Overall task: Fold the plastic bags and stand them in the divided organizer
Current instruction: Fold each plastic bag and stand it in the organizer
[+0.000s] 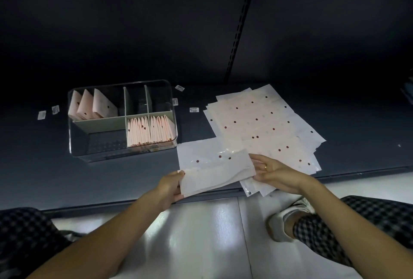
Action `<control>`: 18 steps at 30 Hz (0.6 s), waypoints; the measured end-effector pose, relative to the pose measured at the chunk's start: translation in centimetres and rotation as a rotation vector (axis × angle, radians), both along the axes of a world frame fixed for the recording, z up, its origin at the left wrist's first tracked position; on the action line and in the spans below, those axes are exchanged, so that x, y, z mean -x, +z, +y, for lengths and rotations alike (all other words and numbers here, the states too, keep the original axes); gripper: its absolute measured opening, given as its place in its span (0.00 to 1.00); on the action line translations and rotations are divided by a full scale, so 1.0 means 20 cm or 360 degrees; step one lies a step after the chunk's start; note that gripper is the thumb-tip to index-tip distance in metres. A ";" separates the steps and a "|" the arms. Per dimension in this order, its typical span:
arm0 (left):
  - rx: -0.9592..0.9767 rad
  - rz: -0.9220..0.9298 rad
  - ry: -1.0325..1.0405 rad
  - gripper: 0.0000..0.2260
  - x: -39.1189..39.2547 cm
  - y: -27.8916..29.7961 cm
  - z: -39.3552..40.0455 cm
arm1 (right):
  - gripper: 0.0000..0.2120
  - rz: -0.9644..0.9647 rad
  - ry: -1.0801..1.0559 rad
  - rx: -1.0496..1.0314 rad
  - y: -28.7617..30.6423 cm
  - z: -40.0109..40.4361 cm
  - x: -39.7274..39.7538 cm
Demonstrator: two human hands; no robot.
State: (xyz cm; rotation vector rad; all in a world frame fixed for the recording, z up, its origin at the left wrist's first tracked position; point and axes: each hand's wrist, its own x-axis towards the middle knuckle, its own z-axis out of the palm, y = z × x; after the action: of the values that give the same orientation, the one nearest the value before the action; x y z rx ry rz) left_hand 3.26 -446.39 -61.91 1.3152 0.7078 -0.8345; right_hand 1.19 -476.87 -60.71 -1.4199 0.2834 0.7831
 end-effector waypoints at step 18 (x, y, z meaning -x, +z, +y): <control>-0.1316 -0.2238 -0.1181 0.13 0.09 -0.03 -0.01 | 0.24 -0.0211 -0.0037 0.1512 -0.15 0.24 -0.36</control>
State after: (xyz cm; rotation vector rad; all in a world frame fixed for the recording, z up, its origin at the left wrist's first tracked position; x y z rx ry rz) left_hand 1.43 -446.53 -62.54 2.4900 -0.7043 0.0701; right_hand 8.33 -471.99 -63.69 -2.3392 0.6163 0.5345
